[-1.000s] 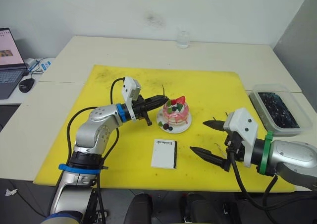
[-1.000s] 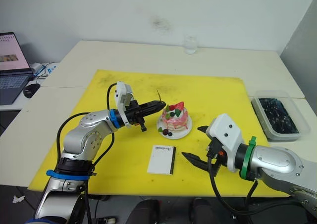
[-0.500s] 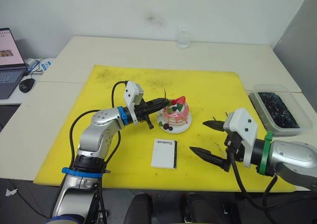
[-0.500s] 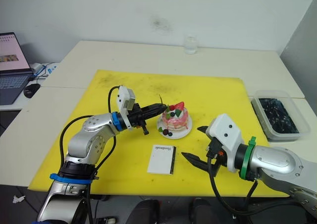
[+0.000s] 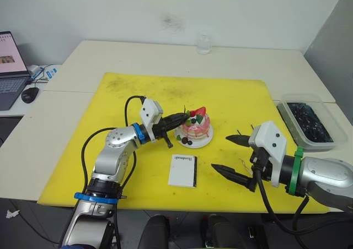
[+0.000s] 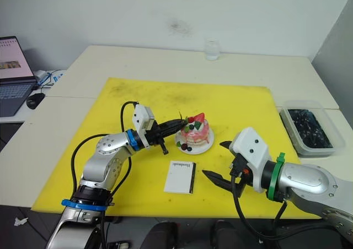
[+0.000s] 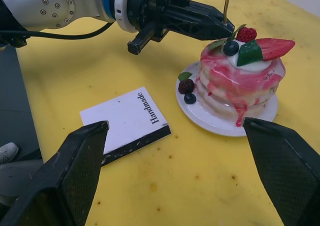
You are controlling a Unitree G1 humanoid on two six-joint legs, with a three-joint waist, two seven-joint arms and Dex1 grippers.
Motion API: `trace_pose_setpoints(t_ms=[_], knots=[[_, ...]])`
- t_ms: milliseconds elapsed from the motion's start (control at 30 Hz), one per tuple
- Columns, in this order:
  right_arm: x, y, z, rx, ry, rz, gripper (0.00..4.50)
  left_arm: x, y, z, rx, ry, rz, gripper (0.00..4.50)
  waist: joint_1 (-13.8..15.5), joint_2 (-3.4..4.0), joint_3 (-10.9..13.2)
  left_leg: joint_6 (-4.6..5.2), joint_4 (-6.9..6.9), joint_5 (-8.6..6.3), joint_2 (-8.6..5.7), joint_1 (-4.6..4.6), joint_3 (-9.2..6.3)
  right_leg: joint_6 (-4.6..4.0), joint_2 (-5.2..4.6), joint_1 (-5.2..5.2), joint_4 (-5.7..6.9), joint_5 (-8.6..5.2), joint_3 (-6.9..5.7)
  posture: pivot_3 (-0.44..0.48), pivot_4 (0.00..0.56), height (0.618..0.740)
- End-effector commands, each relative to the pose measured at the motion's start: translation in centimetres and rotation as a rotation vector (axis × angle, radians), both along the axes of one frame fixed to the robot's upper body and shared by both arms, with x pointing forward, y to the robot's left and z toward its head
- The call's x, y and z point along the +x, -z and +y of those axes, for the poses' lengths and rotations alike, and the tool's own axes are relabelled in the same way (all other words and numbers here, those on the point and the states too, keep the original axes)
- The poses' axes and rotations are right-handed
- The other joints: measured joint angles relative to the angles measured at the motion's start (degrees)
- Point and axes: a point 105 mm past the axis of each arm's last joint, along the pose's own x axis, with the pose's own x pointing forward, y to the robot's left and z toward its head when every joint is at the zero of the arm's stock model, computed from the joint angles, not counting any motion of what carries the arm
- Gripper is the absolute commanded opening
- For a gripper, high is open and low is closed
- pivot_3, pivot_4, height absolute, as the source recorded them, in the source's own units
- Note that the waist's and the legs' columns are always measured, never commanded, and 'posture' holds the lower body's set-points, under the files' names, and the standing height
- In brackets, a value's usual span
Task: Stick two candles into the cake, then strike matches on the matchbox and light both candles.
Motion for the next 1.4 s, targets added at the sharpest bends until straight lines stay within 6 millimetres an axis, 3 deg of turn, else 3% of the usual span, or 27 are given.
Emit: trace_pose_setpoints(t_ms=[33, 300, 767, 900, 1167, 1400], knots=[[-0.5, -0.6, 0.3, -0.006, -0.022, -0.035, 4.47, -0.2, 0.9, -0.4, -0.002, 0.006, 0.029, 0.0, 0.0, 0.0, 0.0, 0.0, 0.0, 0.0, 0.0, 0.0, 0.0, 0.0, 0.0, 0.01, 0.0, 0.0, 0.01, 0.0, 0.15, 0.74], [-0.4, -0.6, 0.2, -0.012, -0.02, -0.036, 4.47, -0.3, 0.9, -0.4, -0.036, 0.017, 0.079, 0.0, 0.0, 0.0, 0.0, 0.0, 0.02, 0.0, -0.01, 0.04, 0.0, 0.01, 0.0, 0.05, 0.0, 0.0, -0.01, 0.0, 0.15, 0.74], [-0.2, -0.5, 0.1, 0.002, -0.006, -0.044, 4.5, 0.2, -2.2, 2.3, -0.037, -0.043, 0.04, 4.45, 0.0, 0.0, 0.0, 0.0, 0.01, 0.0, 0.01, 0.04, -0.02, 0.01, 0.01, 0.04, 0.01, 0.0, 0.0, 0.0, 0.15, 0.74], [0.0, -0.7, 0.0, 0.014, 0.001, -0.057, 4.5, -0.5, -2.5, 2.7, -0.006, -0.024, 0.036, 4.45, 0.0, 0.0, 0.0, 0.0, 0.01, 0.0, 0.01, 0.04, -0.02, 0.01, 0.01, 0.04, 0.01, 0.0, -0.01, 0.0, 0.15, 0.74], [-0.6, -1.1, -1.6, 0.034, 0.067, -0.098, 4.5, -4.8, -2.1, 4.5, 0.162, 0.159, 0.165, 4.45, -0.2, 0.0, 0.0, 0.0, -0.03, 0.0, 0.08, 0.07, -0.04, -0.01, -0.04, 0.02, 0.01, -0.01, -0.02, 0.0, 0.15, 0.74], [-1.3, 2.1, -6.2, -0.054, 0.321, -0.092, 4.5, -10.6, -0.8, 3.5, 0.278, 0.395, 0.304, 4.45, 0.0, -0.02, 0.0, 0.0, -0.03, 0.0, 0.04, 0.13, -0.04, -0.03, -0.28, 0.06, -0.01, -0.03, 0.01, 0.0, 0.15, 0.74]])
